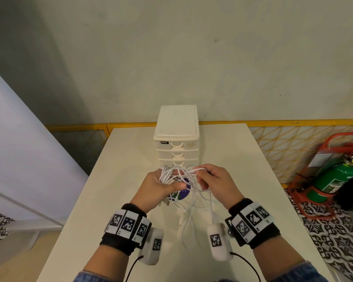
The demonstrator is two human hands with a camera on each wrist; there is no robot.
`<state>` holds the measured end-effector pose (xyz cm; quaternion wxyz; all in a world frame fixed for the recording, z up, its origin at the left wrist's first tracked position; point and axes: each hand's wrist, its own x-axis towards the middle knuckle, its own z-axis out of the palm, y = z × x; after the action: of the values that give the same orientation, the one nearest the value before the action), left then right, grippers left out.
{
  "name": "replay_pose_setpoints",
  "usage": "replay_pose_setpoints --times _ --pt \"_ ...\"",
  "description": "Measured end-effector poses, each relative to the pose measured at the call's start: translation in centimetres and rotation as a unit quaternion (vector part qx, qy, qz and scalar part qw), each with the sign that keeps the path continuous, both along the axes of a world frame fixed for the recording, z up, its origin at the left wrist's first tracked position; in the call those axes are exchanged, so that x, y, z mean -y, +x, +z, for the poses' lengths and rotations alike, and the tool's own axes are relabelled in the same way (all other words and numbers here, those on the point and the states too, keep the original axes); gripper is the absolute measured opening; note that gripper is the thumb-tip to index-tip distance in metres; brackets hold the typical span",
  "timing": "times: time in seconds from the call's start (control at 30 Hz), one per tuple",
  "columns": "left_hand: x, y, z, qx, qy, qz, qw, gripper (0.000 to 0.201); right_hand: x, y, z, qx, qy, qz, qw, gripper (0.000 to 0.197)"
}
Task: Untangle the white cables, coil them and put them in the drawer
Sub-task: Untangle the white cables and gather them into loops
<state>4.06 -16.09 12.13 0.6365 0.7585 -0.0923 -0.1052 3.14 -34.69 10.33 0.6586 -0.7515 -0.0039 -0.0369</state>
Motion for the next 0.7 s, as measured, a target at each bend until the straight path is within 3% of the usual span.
replay_pose_setpoints --times 0.17,0.3,0.47,0.53,0.6,0.7 --pt "0.5 -0.1 0.3 0.033 -0.027 0.064 0.997 0.004 -0.3 0.3 -0.2 -0.026 0.005 -0.003 1.0 0.019" --pt "0.1 0.3 0.7 0.034 -0.014 0.083 0.996 0.014 0.3 0.8 -0.9 -0.032 -0.08 -0.011 0.996 0.028" --pt "-1.1 0.9 0.1 -0.052 -0.015 0.025 0.998 0.035 2.0 1.2 -1.7 0.009 -0.171 -0.037 0.985 0.014" --pt "-1.0 0.9 -0.1 -0.095 -0.047 -0.007 0.994 0.04 2.1 1.2 -2.0 0.016 -0.181 -0.054 0.982 0.017" --pt "-0.5 0.8 -0.1 -0.109 -0.063 -0.01 0.992 0.029 2.0 1.1 -2.0 0.024 -0.203 -0.058 0.977 0.02" --pt "-0.1 0.9 -0.4 -0.089 -0.044 0.004 0.995 0.041 1.9 0.7 -1.0 0.056 -0.187 0.008 0.981 0.045"
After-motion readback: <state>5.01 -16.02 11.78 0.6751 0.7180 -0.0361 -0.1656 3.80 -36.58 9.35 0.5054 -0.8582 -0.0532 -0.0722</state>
